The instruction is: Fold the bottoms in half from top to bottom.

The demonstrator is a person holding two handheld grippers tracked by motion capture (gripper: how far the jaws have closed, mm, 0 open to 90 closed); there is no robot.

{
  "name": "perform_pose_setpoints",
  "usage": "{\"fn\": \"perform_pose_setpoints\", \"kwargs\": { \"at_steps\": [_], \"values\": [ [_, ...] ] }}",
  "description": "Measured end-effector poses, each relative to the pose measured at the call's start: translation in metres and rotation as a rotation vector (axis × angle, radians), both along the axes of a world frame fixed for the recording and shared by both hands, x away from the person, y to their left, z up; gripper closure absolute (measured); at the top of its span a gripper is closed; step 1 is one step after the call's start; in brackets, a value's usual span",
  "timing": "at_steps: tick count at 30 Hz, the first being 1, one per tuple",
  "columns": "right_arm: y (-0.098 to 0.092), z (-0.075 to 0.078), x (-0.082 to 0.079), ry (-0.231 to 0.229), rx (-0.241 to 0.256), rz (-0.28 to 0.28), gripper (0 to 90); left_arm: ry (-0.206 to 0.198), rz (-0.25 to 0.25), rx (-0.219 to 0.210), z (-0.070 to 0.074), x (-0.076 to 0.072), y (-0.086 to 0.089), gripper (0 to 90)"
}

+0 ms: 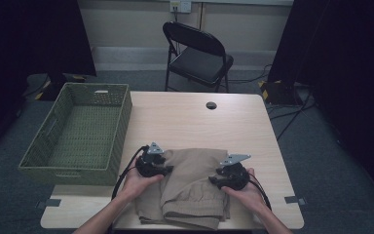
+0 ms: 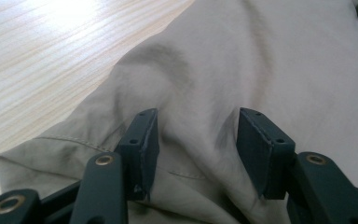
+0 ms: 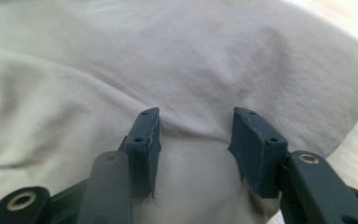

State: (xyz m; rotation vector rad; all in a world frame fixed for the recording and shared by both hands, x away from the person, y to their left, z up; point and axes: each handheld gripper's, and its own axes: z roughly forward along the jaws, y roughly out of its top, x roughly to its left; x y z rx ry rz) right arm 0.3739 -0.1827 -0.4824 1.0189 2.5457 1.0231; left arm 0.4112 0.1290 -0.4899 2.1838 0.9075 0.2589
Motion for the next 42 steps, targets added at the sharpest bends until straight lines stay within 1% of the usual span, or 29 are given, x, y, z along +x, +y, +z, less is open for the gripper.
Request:
{"fn": "perform_pose_setpoints", "kwargs": {
  "at_steps": [3, 5, 6, 7, 8, 9, 11, 12, 13, 16, 18, 19, 20, 21, 22, 23, 24, 26, 27, 29, 30, 31, 32, 33, 34, 36, 39, 42],
  "values": [
    [0.001, -0.002, -0.002, -0.013, -0.029, 0.005, 52.2, 0.001, 0.002, 0.003, 0.000, 0.001, 0.002, 51.4],
    [0.000, -0.003, -0.006, -0.040, -0.061, 0.021, 52.5, 0.005, 0.009, 0.001, 0.000, 0.000, 0.001, 51.9],
    [-0.001, -0.002, -0.008, -0.038, -0.069, 0.021, 52.5, 0.005, 0.009, 0.001, 0.000, 0.000, 0.001, 52.2],
    [-0.004, -0.003, -0.009, -0.030, -0.064, 0.018, 52.5, 0.008, 0.010, -0.003, 0.000, -0.001, 0.001, 52.6],
    [-0.006, -0.003, -0.010, -0.025, -0.054, 0.012, 52.5, 0.016, 0.001, -0.009, 0.000, -0.002, 0.000, 52.8],
    [-0.009, -0.003, -0.011, -0.015, -0.049, 0.010, 52.5, 0.018, -0.004, -0.007, 0.000, -0.003, -0.002, 53.4],
    [-0.010, -0.002, -0.012, -0.016, -0.053, 0.008, 52.4, 0.015, -0.013, 0.001, 0.001, -0.005, -0.005, 53.7],
    [-0.015, -0.002, -0.017, -0.012, -0.055, 0.009, 52.4, 0.004, -0.031, 0.011, 0.001, -0.009, -0.011, 54.5],
    [-0.017, -0.002, -0.020, -0.013, -0.053, 0.007, 52.4, 0.008, -0.041, 0.009, 0.001, -0.010, -0.013, 54.6],
    [-0.025, -0.001, -0.029, 0.007, -0.051, 0.000, 52.2, 0.015, -0.061, 0.004, 0.001, -0.012, -0.021, 54.6],
    [-0.029, 0.000, -0.033, 0.021, -0.045, -0.004, 50.9, 0.044, -0.070, 0.003, 0.003, -0.012, -0.023, 54.9],
    [-0.029, 0.001, -0.032, 0.031, -0.037, -0.003, 48.6, 0.041, -0.076, -0.001, 0.005, -0.013, -0.023, 58.1],
    [-0.029, 0.001, -0.032, 0.031, -0.037, -0.003, 48.6, 0.041, -0.076, -0.001, 0.005, -0.013, -0.023, 60.2],
    [-0.029, 0.002, -0.030, 0.036, -0.025, -0.001, 46.7, 0.029, -0.081, -0.011, 0.009, -0.014, -0.023, 60.2],
    [-0.028, 0.006, -0.028, 0.026, -0.006, -0.009, 44.7, 0.028, -0.085, -0.032, 0.013, -0.014, -0.022, 61.7],
    [-0.028, 0.011, -0.026, 0.016, 0.017, -0.012, 44.6, 0.028, -0.090, -0.052, 0.016, -0.014, -0.021, 61.7],
    [-0.027, 0.021, -0.020, -0.005, 0.073, -0.021, 44.5, 0.032, -0.095, -0.096, 0.022, -0.015, -0.020, 61.9],
    [-0.027, 0.028, -0.012, -0.017, 0.100, -0.025, 44.4, 0.037, -0.106, -0.137, 0.025, -0.016, -0.020, 64.2],
    [-0.026, 0.032, -0.008, -0.028, 0.107, -0.029, 44.4, 0.043, -0.114, -0.145, 0.026, -0.017, -0.021, 64.6],
    [-0.024, 0.037, 0.004, -0.037, 0.122, -0.034, 44.4, 0.070, -0.133, -0.187, 0.028, -0.020, -0.024, 64.7],
    [-0.022, 0.039, 0.010, -0.038, 0.129, -0.037, 44.4, 0.075, -0.147, -0.191, 0.029, -0.022, -0.027, 64.6],
    [-0.020, 0.041, 0.017, -0.037, 0.140, -0.038, 44.4, 0.059, -0.172, -0.168, 0.029, -0.026, -0.031, 64.3],
    [-0.016, 0.042, 0.026, -0.040, 0.146, -0.035, 44.5, 0.056, -0.185, -0.156, 0.029, -0.028, -0.034, 64.2],
    [-0.013, 0.042, 0.031, -0.044, 0.149, -0.037, 44.5, 0.058, -0.198, -0.147, 0.028, -0.030, -0.036, 63.7],
    [-0.008, 0.042, 0.038, -0.044, 0.149, -0.036, 44.4, 0.057, -0.206, -0.150, 0.026, -0.032, -0.038, 63.4],
    [0.003, 0.040, 0.049, -0.047, 0.137, -0.037, 42.3, 0.057, -0.225, -0.142, 0.023, -0.035, -0.041, 64.4],
    [0.018, 0.031, 0.062, -0.036, 0.130, -0.030, 42.3, 0.058, -0.244, -0.146, 0.021, -0.039, -0.043, 64.7],
    [0.027, 0.021, 0.069, -0.030, 0.111, -0.022, 42.2, 0.061, -0.248, -0.167, 0.019, -0.038, -0.046, 64.0]
  ]
}}
